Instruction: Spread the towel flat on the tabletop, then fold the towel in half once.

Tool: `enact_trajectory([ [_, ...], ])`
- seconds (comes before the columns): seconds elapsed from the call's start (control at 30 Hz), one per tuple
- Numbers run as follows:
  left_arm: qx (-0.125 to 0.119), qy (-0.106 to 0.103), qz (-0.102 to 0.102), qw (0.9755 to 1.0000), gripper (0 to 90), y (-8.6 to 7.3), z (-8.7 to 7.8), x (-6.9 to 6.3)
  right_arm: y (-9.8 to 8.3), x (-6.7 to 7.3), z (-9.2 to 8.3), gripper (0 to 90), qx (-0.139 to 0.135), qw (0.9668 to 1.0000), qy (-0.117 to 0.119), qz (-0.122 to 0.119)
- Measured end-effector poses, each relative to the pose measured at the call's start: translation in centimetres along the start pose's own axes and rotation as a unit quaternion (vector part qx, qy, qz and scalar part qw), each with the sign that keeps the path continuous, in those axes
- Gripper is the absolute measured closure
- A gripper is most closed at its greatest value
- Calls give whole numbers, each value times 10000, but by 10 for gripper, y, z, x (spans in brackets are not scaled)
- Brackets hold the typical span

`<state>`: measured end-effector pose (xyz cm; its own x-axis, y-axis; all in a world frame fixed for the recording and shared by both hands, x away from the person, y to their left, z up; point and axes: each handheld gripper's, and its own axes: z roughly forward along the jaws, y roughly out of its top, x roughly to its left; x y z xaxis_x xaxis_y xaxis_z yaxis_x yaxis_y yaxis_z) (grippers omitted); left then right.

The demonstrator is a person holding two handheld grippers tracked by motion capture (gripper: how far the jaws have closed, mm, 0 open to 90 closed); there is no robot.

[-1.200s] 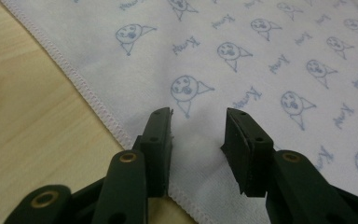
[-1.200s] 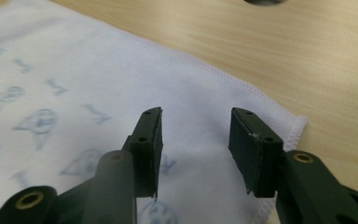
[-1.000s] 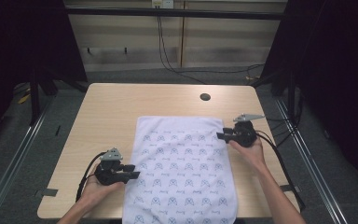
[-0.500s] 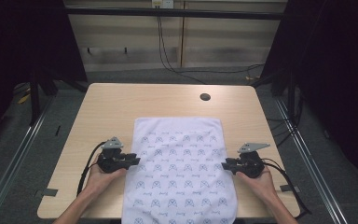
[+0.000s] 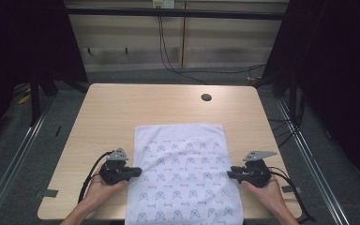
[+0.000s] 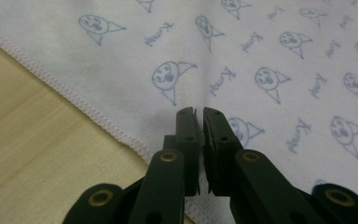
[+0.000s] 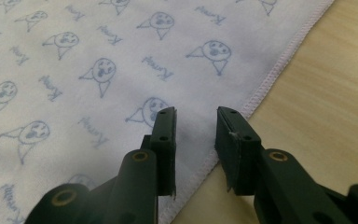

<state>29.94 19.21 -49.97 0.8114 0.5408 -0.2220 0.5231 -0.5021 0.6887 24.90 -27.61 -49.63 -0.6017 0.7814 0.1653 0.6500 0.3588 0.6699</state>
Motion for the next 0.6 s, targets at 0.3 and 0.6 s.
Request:
enact_trajectory([
  [0.3, 118, -217, 51, 9997, 776, -9, -6, -19, -17, 25, -17, 684, 291, 9994, 178, 106],
  [0.6, -1, -227, -41, 9997, 619, -7, -19, -12, -7, 32, -32, 640, -422, 9989, 179, -45],
])
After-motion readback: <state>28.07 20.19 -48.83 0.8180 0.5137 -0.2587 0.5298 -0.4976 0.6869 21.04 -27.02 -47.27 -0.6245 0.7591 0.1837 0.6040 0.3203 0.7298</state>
